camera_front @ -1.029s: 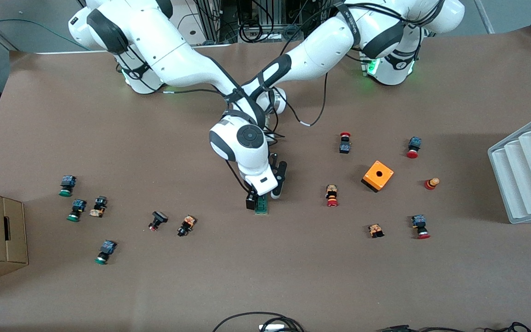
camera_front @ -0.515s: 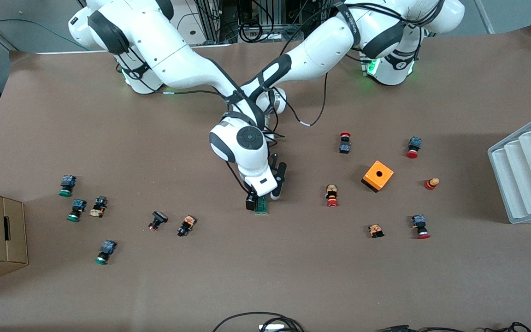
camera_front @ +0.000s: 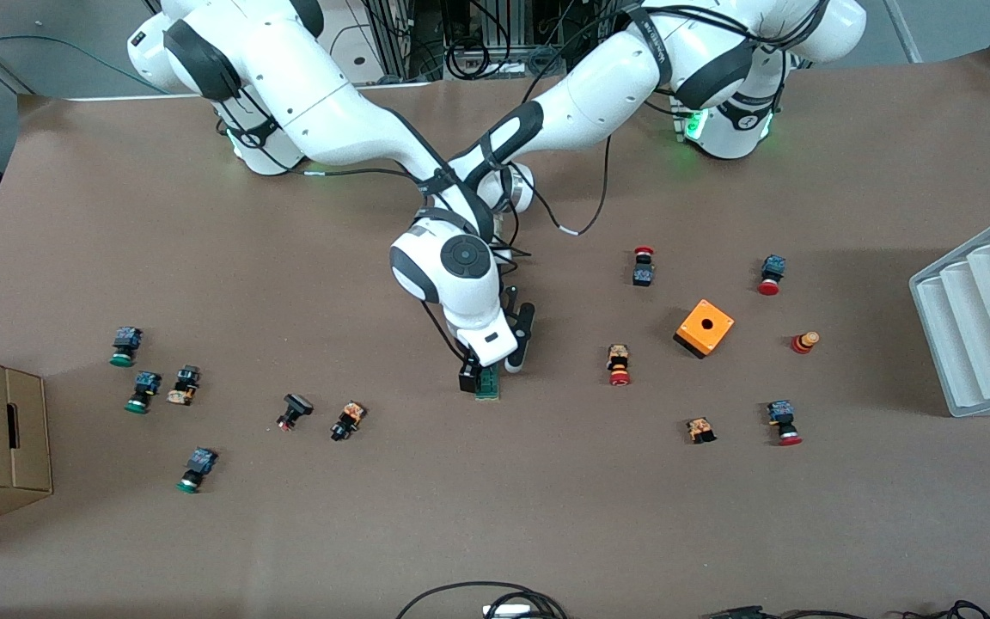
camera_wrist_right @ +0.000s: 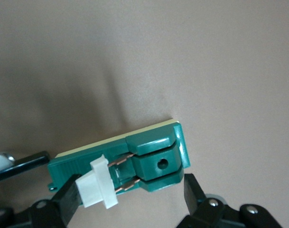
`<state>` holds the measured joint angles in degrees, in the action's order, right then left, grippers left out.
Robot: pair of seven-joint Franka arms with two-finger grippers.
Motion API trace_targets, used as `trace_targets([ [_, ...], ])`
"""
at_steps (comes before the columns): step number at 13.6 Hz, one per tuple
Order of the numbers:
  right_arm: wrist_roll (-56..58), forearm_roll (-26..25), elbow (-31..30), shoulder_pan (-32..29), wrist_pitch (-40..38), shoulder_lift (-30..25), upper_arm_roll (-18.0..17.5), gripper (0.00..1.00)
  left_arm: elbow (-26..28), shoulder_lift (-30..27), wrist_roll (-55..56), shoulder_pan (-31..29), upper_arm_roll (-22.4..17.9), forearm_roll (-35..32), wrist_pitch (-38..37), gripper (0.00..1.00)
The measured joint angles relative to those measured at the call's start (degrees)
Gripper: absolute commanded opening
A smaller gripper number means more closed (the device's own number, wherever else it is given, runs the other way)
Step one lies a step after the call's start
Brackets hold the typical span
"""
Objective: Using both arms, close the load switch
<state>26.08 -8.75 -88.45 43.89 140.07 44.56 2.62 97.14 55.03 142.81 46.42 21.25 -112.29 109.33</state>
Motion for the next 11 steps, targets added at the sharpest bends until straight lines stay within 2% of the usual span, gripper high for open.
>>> trace_targets([
  [6,3.4,0.0,0.1,0.0,0.4,0.0,0.0,0.94,0.0,0.0,0.0,0.0,0.0,0.0,0.0,0.54],
  [11,4.6,0.0,0.1,0.0,0.4,0.0,-0.1,0.87,0.0,0.0,0.0,0.0,0.0,0.0,0.0,0.54],
])
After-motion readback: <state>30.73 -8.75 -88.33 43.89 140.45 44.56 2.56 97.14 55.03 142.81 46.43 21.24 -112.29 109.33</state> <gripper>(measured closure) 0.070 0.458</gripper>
